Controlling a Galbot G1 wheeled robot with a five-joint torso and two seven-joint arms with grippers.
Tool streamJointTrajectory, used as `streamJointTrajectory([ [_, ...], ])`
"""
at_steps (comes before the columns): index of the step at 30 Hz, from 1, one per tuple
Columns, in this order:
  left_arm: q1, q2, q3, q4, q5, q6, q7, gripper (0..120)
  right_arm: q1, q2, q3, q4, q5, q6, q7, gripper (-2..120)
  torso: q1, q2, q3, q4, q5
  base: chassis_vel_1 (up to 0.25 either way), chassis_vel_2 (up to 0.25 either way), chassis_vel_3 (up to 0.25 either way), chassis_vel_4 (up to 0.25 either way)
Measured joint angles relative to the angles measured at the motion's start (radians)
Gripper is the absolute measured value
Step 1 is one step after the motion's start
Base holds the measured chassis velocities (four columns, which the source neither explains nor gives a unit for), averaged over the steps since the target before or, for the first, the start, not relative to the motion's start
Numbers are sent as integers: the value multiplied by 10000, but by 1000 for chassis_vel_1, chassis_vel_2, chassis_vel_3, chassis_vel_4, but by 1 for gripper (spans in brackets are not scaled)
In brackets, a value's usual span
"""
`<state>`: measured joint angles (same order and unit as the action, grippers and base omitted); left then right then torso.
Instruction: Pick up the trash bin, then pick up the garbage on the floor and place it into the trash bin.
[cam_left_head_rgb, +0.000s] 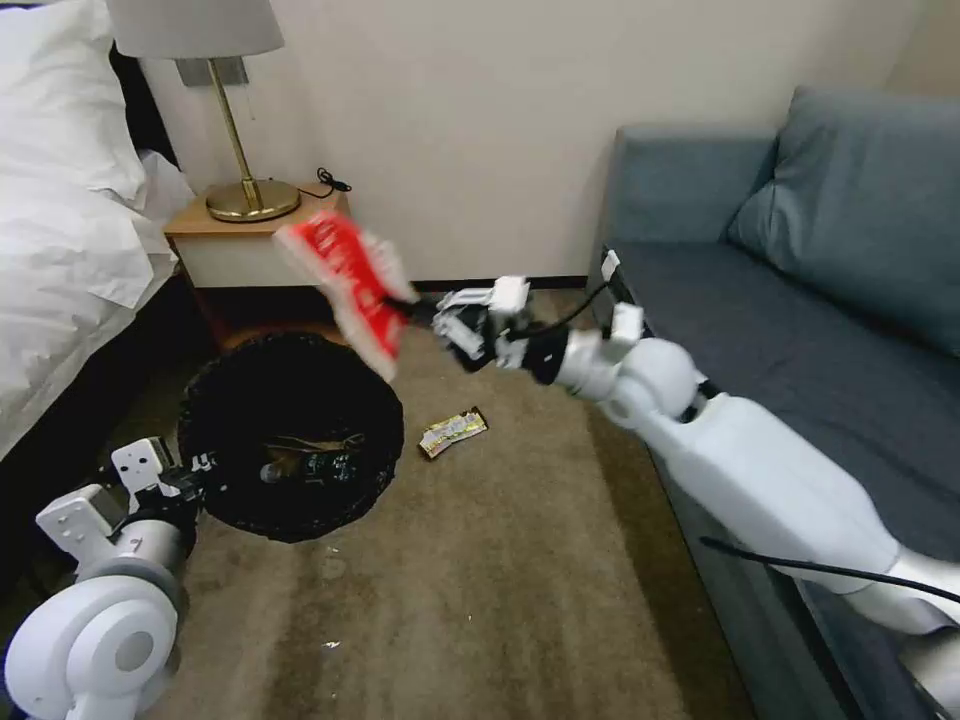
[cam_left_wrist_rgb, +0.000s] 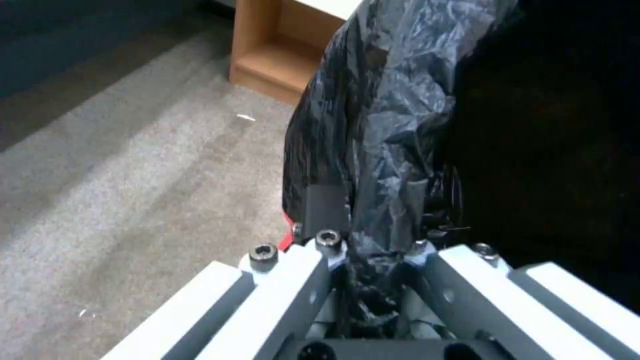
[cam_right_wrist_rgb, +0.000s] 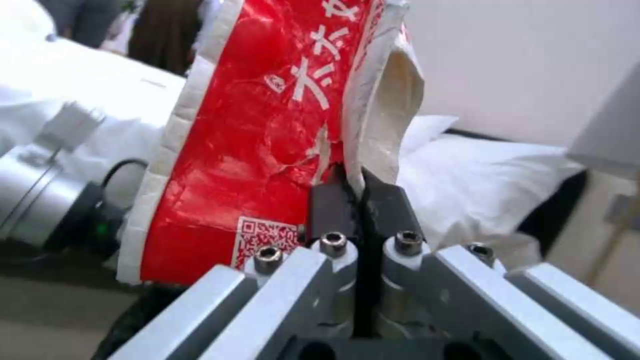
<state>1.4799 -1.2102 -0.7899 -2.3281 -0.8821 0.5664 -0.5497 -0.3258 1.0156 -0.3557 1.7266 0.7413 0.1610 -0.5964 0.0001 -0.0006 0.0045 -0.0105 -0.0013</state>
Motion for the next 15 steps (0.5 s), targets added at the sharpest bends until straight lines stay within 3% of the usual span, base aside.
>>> streamJointTrajectory([
  [15, 245, -111, 10, -361, 120, 34, 39, 0, 729, 1609, -1241, -2486, -1332, 466, -375, 0, 0, -1, 1, 3, 1, 0, 0, 0, 0],
])
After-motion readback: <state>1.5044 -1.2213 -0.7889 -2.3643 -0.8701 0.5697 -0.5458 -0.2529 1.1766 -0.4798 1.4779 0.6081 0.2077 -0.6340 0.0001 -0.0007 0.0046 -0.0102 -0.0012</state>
